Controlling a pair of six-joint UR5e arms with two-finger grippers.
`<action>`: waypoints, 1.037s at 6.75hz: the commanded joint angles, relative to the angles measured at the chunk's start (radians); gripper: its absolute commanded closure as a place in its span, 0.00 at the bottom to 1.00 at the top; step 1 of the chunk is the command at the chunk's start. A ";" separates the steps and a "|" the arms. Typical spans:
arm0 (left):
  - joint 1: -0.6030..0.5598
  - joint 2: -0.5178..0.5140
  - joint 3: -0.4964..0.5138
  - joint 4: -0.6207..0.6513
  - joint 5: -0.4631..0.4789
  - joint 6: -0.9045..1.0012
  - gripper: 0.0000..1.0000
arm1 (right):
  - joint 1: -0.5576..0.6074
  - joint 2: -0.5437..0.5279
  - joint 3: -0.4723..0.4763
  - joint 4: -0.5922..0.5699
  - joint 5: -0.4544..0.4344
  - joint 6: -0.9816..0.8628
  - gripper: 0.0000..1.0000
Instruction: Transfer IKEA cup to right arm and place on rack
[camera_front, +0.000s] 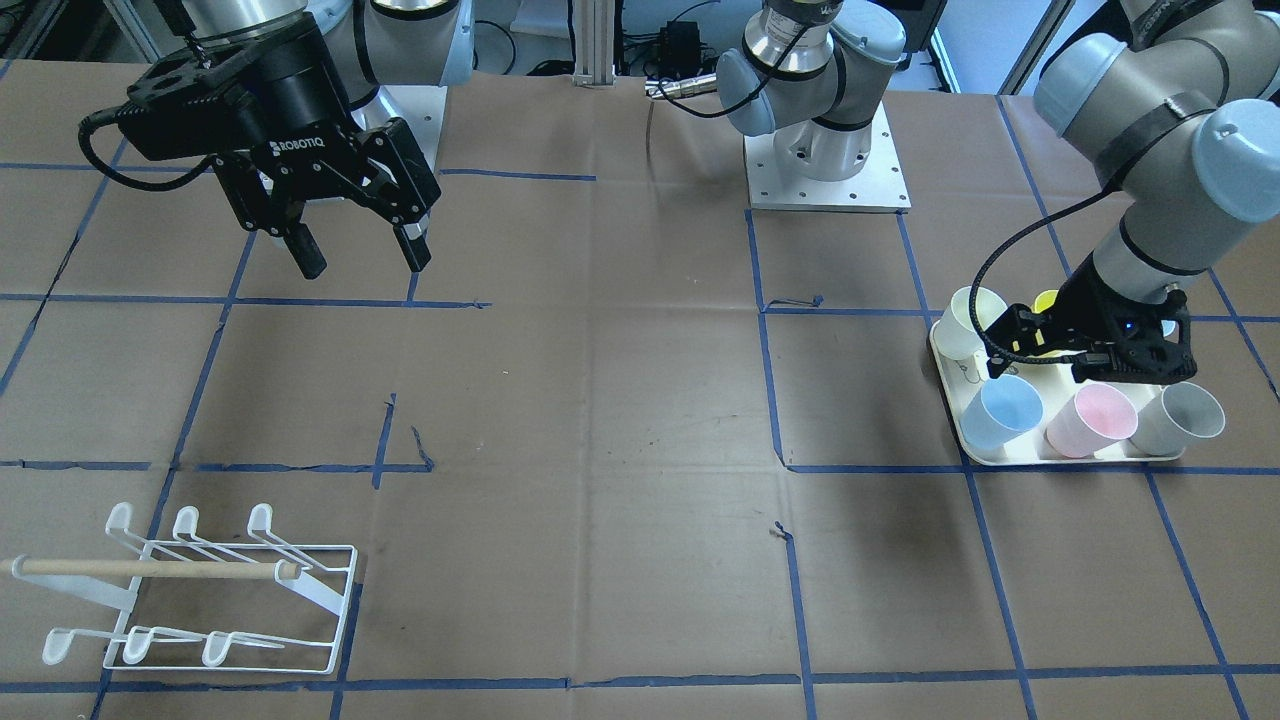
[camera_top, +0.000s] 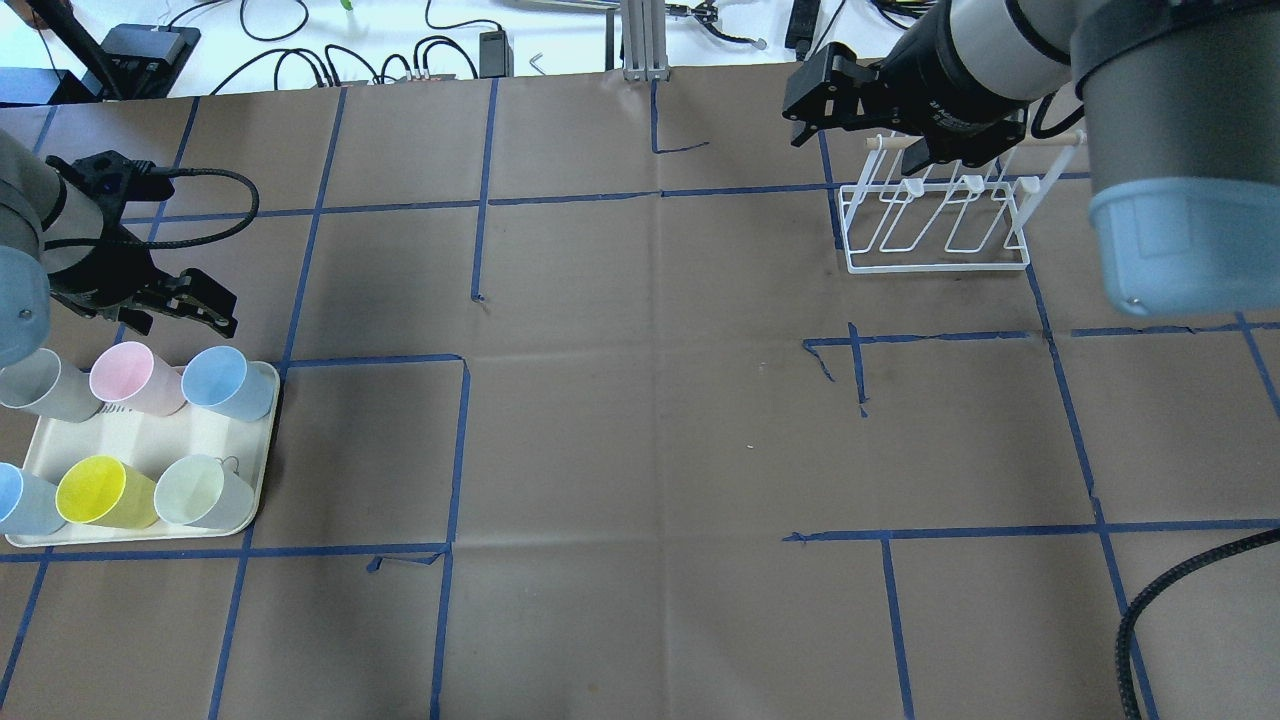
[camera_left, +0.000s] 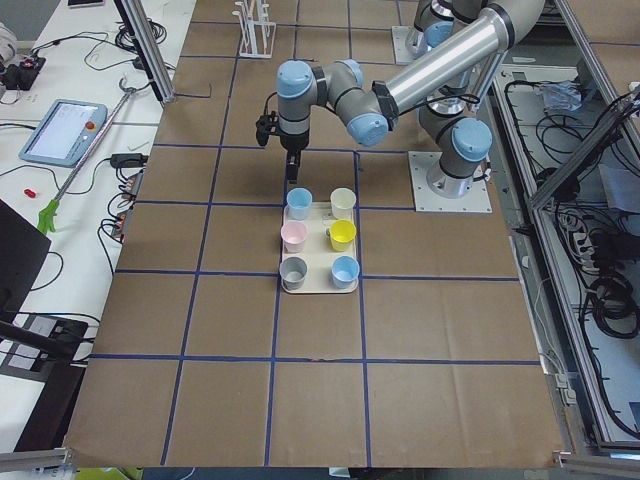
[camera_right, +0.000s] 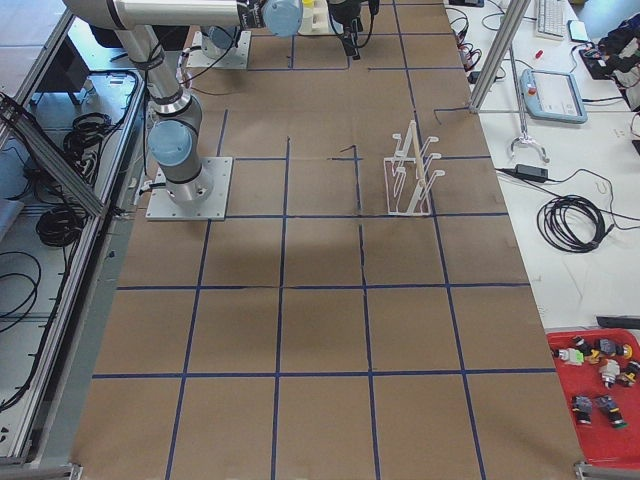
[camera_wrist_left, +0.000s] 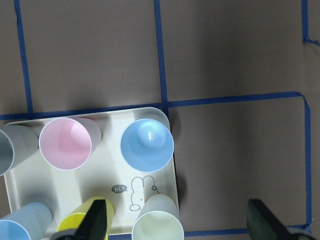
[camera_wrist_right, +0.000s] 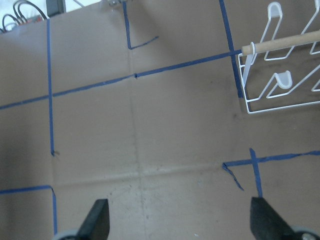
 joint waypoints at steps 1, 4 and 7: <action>-0.005 -0.053 -0.057 0.110 -0.002 -0.013 0.01 | 0.000 0.004 0.145 -0.361 0.106 0.179 0.00; -0.005 -0.116 -0.115 0.165 -0.014 -0.013 0.01 | 0.003 0.007 0.289 -0.789 0.150 0.646 0.00; -0.002 -0.113 -0.112 0.170 -0.005 -0.012 0.09 | 0.006 0.007 0.502 -1.147 0.237 0.948 0.00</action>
